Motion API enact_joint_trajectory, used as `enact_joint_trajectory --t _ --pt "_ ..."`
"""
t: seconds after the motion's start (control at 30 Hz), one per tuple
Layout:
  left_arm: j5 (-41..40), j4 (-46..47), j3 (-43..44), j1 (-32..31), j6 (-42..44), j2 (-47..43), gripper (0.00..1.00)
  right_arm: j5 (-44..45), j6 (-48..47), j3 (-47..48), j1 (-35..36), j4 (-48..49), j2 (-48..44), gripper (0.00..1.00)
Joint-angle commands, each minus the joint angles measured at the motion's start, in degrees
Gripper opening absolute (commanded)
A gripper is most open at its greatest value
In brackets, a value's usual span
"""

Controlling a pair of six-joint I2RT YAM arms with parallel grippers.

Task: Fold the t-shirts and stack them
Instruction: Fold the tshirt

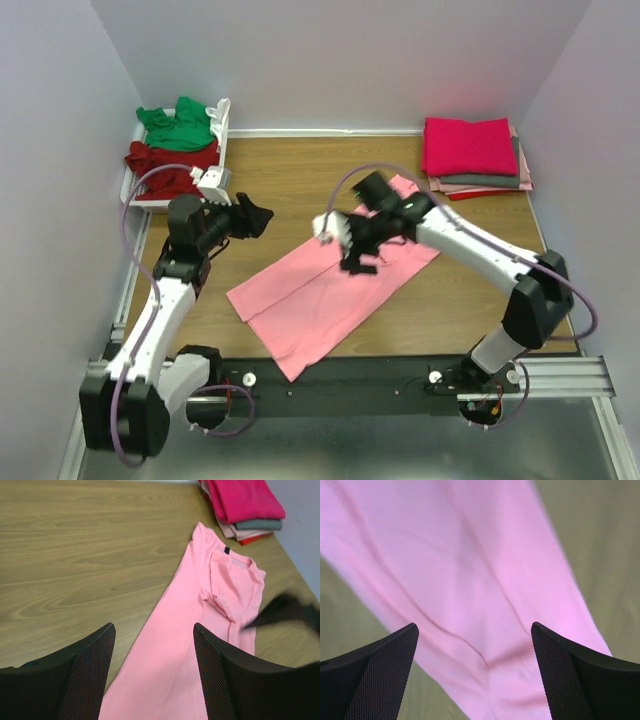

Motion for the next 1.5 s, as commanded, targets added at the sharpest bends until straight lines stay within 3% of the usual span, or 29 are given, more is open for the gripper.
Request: enact_joint_trajectory --t 0.0,0.13,0.23,0.33,0.47,0.63,0.77,1.27,1.47 --pt "8.26 6.78 6.35 -2.78 1.43 11.90 0.72 -6.08 1.59 -3.82 -17.61 -0.33 -8.66 1.00" --pt "6.95 6.52 16.54 -11.04 6.60 27.27 0.72 -9.96 21.21 -12.78 -41.93 15.66 -15.28 1.00" --pt "8.00 3.20 30.12 -15.61 12.04 40.89 0.71 -6.28 35.14 -19.55 -50.93 27.18 -17.92 1.00" --pt "8.97 -3.91 42.11 -18.17 15.76 57.30 0.71 -16.96 39.04 -21.67 -59.74 27.65 -17.83 0.99" --pt "10.82 -7.79 55.10 -20.62 17.08 70.32 0.71 -26.12 38.43 -23.43 -66.16 27.65 -18.45 0.98" --pt "7.75 -16.04 72.50 -23.44 18.57 81.69 0.69 -27.98 38.25 -24.05 -66.61 27.56 -17.93 0.98" --pt "6.86 -19.31 80.79 -24.32 18.05 89.86 0.65 -27.19 38.07 -23.88 -66.70 27.47 -17.05 0.98" --pt "1.86 -22.22 89.16 -25.64 14.97 99.46 0.52 -28.25 38.16 -23.79 -66.70 27.56 -18.10 0.98" --pt "0.45 -22.13 89.34 -25.73 14.53 99.64 0.36 -27.81 38.08 -23.96 -66.79 27.56 -18.01 0.98"
